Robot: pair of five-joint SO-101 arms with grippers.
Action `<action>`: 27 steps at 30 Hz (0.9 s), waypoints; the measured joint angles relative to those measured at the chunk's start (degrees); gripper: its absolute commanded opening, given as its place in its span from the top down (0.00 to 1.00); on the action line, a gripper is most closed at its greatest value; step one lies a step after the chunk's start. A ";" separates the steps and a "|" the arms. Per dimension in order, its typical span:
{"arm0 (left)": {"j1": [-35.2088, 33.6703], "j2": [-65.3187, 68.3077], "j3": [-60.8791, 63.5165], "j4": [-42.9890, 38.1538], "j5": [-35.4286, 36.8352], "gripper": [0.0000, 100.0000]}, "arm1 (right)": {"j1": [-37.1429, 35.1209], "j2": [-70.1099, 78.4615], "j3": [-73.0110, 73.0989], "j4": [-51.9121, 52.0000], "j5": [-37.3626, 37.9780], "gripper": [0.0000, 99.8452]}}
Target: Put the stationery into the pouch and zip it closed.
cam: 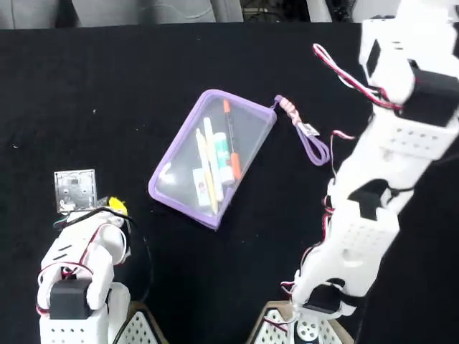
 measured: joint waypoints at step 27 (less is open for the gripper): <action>-10.73 0.09 13.98 -1.14 0.09 0.97 | -8.53 -55.21 61.19 -3.34 0.00 0.99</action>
